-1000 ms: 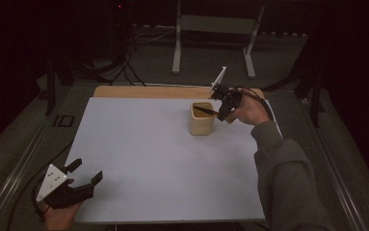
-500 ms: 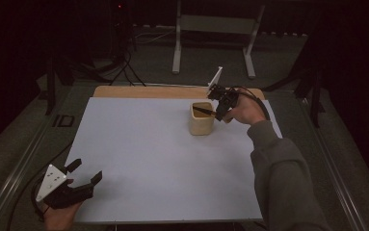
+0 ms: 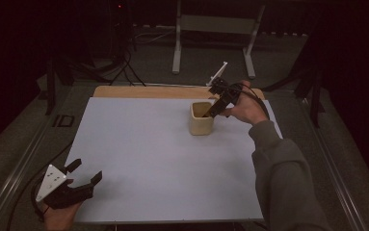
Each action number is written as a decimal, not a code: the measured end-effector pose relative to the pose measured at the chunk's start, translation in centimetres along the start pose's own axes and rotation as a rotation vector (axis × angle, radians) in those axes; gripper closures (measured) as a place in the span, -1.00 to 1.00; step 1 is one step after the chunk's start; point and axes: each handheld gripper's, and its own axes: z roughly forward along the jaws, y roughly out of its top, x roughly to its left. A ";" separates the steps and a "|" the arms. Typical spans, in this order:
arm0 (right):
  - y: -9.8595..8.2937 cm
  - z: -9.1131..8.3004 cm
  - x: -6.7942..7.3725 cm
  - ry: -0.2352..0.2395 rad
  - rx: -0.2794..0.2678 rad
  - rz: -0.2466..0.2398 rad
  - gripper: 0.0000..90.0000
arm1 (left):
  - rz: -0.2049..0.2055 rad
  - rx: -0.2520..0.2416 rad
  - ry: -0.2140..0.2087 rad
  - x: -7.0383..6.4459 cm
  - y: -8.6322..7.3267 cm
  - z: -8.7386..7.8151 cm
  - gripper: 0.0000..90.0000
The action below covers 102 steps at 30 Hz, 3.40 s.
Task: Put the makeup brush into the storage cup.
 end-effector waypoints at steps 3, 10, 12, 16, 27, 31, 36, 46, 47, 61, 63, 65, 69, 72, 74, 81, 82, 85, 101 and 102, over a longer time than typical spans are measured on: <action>-0.1 0.0 -0.1 -0.011 -0.002 0.003 -0.76 | -0.001 0.000 0.000 0.0 0.0 0.0 -0.65; -0.2 -0.3 -0.3 -0.017 -0.009 0.018 -0.77 | -0.001 -0.001 0.000 0.0 0.0 0.0 -0.65; -0.3 -0.3 -0.3 -0.016 -0.011 0.018 -0.77 | -0.001 -0.002 0.001 0.0 0.0 0.0 -0.65; -0.4 -0.3 -0.4 -0.015 -0.016 0.020 -0.77 | 0.000 0.000 0.001 0.0 0.0 0.0 -0.65; -0.8 -0.2 -0.4 -0.013 -0.029 0.023 -0.77 | 0.000 0.000 0.001 0.0 0.0 0.0 -0.65; -1.0 -0.3 -0.3 -0.019 -0.035 0.021 -0.77 | 0.000 0.000 0.000 0.0 0.0 0.0 -0.65; -1.1 -0.6 -0.3 -0.021 -0.050 0.018 -0.77 | 0.000 -0.001 0.001 0.0 0.0 0.0 -0.65; -2.1 -0.9 -0.8 -0.017 -0.101 0.040 -0.77 | -0.001 -0.004 0.004 0.0 0.0 0.0 -0.65; -2.3 -0.9 -0.8 -0.016 -0.104 0.039 -0.77 | 0.000 -0.004 0.005 0.0 0.0 0.0 -0.65; -4.6 -1.8 -1.6 -0.017 -0.212 0.079 -0.77 | -0.001 -0.005 0.008 0.0 0.0 -0.1 -0.65; -4.9 -1.8 -1.8 -0.008 -0.240 0.081 -0.77 | 0.000 -0.004 0.008 0.0 0.0 0.0 -0.65; -5.2 -1.8 -1.9 -0.010 -0.254 0.086 -0.77 | 0.001 -0.003 0.008 0.0 0.0 0.0 -0.65; -5.8 -1.6 -2.0 -0.001 -0.280 0.098 -0.77 | 0.000 -0.005 0.009 0.0 0.0 0.0 -0.65; -6.3 -1.6 -2.0 0.004 -0.303 0.106 -0.77 | 0.000 -0.004 0.009 0.0 0.0 0.0 -0.65; -6.7 -1.6 -2.0 0.004 -0.325 0.110 -0.77 | 0.001 -0.004 0.010 0.0 0.0 -0.1 -0.65; -7.6 -1.8 -1.9 -0.014 -0.365 0.116 -0.77 | -0.002 -0.004 0.010 0.0 0.0 -0.1 -0.65; -7.7 -1.8 -1.9 -0.012 -0.370 0.118 -0.77 | -0.002 -0.004 0.010 0.0 0.0 -0.1 -0.65; -8.1 -1.9 -1.9 -0.021 -0.386 0.121 -0.77 | -0.002 -0.005 0.010 0.0 0.0 -0.1 -0.65; -11.6 -1.9 -2.1 -0.017 -0.499 0.154 -0.77 | -0.006 -0.006 0.009 0.1 -0.1 -0.1 -0.65; -11.8 -1.8 -2.1 -0.017 -0.504 0.155 -0.77 | -0.006 -0.005 0.009 0.1 -0.1 -0.1 -0.65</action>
